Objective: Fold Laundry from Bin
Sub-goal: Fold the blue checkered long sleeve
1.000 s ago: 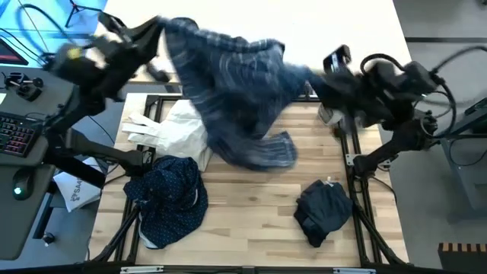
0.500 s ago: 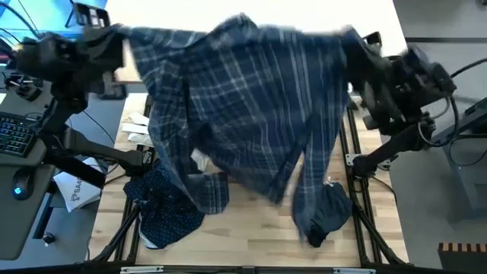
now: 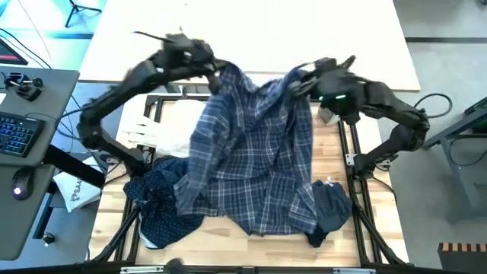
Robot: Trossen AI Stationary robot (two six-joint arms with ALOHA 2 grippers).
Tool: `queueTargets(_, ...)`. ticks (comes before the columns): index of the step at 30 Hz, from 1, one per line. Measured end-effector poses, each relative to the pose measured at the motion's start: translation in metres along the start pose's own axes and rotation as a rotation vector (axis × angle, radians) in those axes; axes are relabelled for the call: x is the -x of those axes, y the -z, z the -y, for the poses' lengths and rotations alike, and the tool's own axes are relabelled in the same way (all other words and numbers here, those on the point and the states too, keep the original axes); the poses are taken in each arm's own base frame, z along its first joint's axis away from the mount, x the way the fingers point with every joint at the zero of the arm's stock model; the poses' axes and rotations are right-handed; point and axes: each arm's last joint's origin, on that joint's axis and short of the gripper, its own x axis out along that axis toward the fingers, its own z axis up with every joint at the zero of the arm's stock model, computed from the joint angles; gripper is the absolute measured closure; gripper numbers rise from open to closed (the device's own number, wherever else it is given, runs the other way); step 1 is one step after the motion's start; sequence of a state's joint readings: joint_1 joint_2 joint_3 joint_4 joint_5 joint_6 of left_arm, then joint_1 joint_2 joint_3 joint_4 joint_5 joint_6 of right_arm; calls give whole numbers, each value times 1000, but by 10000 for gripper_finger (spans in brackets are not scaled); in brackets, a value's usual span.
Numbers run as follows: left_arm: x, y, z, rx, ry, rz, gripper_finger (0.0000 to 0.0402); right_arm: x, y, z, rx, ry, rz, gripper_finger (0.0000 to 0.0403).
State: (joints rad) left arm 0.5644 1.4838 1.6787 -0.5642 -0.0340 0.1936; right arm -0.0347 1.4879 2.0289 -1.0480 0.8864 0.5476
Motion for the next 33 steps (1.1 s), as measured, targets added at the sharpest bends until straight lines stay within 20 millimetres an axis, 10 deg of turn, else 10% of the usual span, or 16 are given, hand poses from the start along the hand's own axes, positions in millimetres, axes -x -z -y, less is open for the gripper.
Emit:
queueTargets(8,-57,89,25,107,25,-107,401,-38,64,2,136,338,-238,402)
queueTargets(17,-58,158,56,245,109,-159,381,-76,138,-4,266,222,-578,402)
queueTargets(27,-25,171,60,213,209,-392,241,-108,194,10,271,-45,-988,375)
queueTargets(33,-4,145,71,101,252,-184,229,-113,192,18,288,-377,-1197,291)
